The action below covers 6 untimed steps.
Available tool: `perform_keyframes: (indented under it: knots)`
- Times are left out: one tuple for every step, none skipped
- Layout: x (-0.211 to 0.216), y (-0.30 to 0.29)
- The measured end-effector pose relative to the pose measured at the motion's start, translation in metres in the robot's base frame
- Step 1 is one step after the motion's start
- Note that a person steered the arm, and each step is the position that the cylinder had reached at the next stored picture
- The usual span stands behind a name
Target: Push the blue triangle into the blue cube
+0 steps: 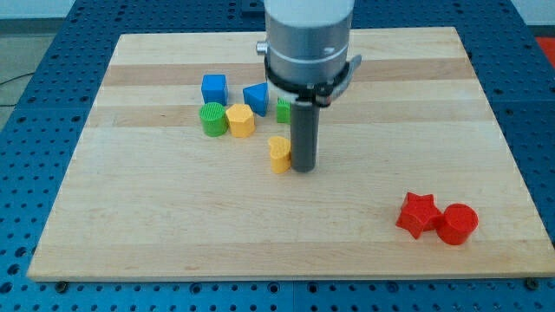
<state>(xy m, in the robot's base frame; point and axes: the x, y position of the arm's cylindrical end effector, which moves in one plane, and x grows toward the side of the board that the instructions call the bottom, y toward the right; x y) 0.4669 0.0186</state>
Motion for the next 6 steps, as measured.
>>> perform_keyframes:
  knots:
    - [-0.032,-0.015]
    - [-0.054,-0.013]
    - [-0.093,-0.012]
    - [-0.112,-0.027]
    - [-0.104,-0.025]
    - [-0.101,-0.024]
